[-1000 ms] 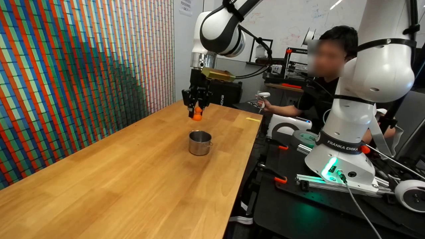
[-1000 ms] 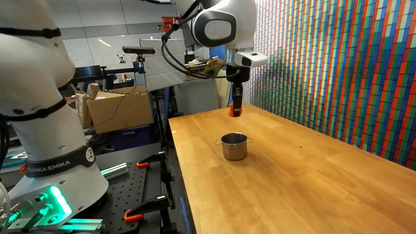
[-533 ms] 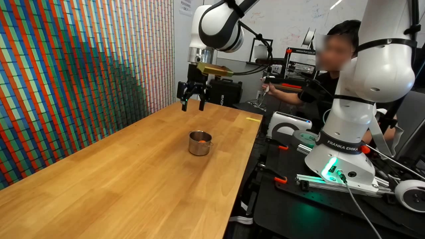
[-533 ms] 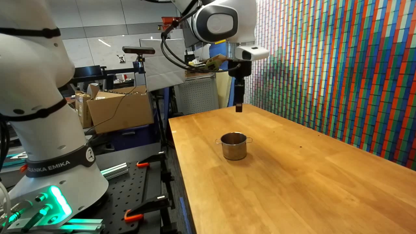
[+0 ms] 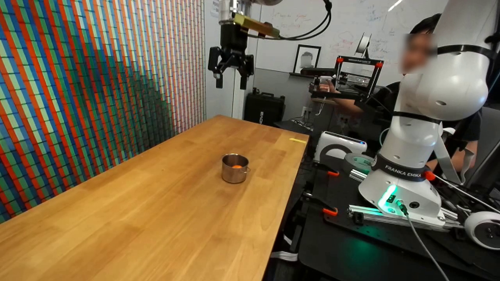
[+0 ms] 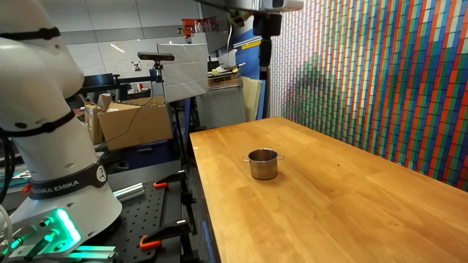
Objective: Put the orange rubber duck in the pot
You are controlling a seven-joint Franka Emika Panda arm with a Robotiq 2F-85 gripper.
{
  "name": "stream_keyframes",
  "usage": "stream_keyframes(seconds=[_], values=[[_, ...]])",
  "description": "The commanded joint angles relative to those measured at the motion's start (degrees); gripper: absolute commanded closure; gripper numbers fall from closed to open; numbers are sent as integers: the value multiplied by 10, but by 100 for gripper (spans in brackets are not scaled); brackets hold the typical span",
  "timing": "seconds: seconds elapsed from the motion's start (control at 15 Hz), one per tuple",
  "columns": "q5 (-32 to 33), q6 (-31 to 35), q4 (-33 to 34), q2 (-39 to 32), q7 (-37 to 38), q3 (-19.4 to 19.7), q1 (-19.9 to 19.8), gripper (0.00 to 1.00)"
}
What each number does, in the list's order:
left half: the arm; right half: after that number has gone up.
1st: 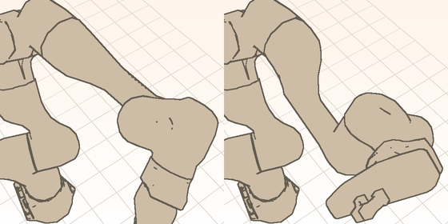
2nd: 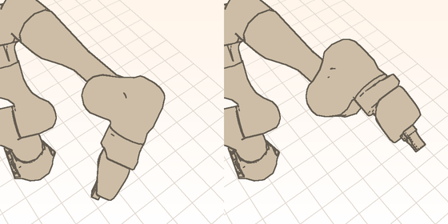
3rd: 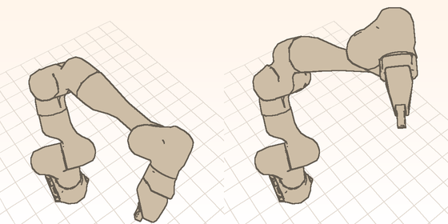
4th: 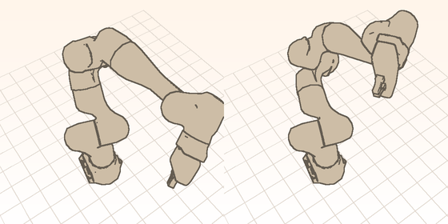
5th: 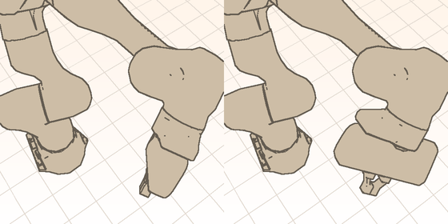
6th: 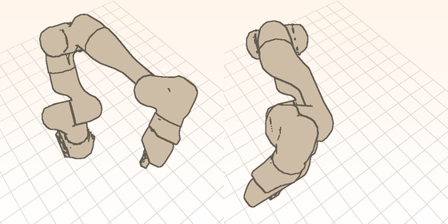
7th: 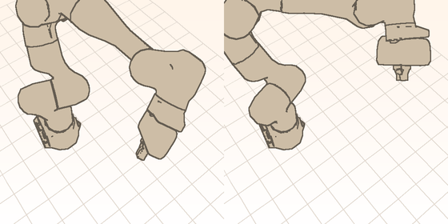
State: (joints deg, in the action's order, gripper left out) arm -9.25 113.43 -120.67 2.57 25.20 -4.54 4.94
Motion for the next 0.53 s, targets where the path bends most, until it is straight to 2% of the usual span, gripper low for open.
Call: stream_keyframes(seconds=[0.0, 0.2, 0.27, 0.47], values=[[4, -134, 91, 4, -55, 1, -3, 0], [17, -185, 135, 1, -74, -3, -1, 0], [3, -147, 96, 13, -58, -3, -2, 0], [8, -165, 112, 12, -65, -3, -2, 0]])
